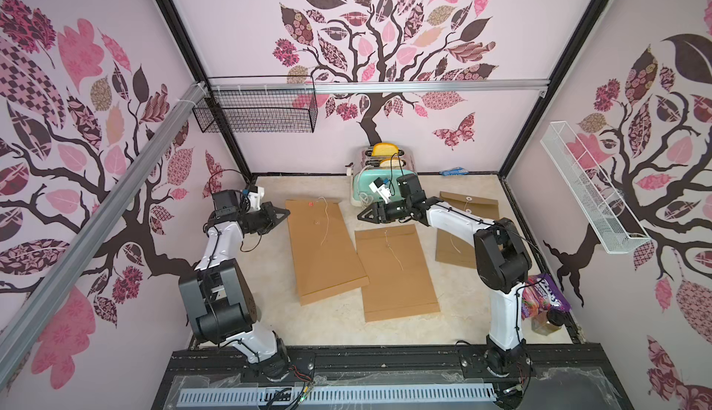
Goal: Close the mouth of the file bag
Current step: Pick up the file bag from the center of the board.
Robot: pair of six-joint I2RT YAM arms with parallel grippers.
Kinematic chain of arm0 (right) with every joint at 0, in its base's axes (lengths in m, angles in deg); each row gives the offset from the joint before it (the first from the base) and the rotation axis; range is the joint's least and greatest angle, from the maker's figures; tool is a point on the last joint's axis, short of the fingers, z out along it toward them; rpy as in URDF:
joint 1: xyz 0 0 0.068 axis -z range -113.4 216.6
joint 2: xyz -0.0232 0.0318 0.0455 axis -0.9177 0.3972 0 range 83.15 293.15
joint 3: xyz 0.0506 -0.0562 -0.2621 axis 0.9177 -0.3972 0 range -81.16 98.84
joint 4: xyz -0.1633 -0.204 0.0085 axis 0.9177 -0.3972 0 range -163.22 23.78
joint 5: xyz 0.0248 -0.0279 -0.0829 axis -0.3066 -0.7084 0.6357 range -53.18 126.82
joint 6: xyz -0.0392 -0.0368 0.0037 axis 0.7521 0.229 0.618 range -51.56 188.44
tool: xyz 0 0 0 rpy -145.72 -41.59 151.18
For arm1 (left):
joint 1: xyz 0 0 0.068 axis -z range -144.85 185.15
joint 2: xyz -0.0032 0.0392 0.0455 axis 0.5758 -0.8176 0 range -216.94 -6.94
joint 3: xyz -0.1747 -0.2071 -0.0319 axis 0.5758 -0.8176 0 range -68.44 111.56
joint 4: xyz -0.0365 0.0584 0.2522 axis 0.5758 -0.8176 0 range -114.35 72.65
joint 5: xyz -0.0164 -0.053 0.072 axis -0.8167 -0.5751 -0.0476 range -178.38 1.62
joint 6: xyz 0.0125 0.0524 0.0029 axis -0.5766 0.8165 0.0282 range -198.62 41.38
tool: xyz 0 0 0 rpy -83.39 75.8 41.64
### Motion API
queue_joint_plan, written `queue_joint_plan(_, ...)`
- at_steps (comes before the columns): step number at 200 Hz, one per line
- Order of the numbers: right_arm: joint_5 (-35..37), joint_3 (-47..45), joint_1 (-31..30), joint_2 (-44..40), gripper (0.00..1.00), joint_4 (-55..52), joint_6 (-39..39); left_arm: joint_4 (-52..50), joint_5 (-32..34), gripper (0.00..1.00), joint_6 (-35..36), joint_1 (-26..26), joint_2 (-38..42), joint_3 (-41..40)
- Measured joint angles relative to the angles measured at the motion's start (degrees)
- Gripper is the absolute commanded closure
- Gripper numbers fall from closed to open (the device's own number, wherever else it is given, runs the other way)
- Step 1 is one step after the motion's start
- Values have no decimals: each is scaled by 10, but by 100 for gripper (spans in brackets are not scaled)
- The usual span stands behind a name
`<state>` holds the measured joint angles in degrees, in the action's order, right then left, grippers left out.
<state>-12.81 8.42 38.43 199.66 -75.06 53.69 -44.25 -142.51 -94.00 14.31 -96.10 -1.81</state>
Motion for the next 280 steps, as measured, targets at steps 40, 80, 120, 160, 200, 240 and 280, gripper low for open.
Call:
queue_joint_plan(40, 19, 52, 11, 2, 32, 4, 10, 45, -48, 100, -15, 6, 50, -29)
queue_joint_plan(80, 31, 142, 24, 16, 20, 2, -6, 46, -68, 100, -10, 19, 70, -39)
queue_joint_plan(120, 31, 286, 30, 78, 21, -56, -1, 107, -107, 100, -39, 22, 110, -63)
queue_joint_plan(160, 11, 340, 30, 123, 21, -110, -2, 141, -144, 100, -45, 42, 118, -67)
queue_joint_plan(200, -13, 342, 30, 138, 21, -136, 0, 178, -171, 100, -56, 56, 165, -71)
queue_joint_plan(240, -53, 332, 39, 141, 21, -80, -49, 211, -189, 100, -63, 67, 185, -77)
queue_joint_plan(280, -103, 313, 56, 140, 20, 23, -112, 230, -199, 100, -73, 70, 184, -87)
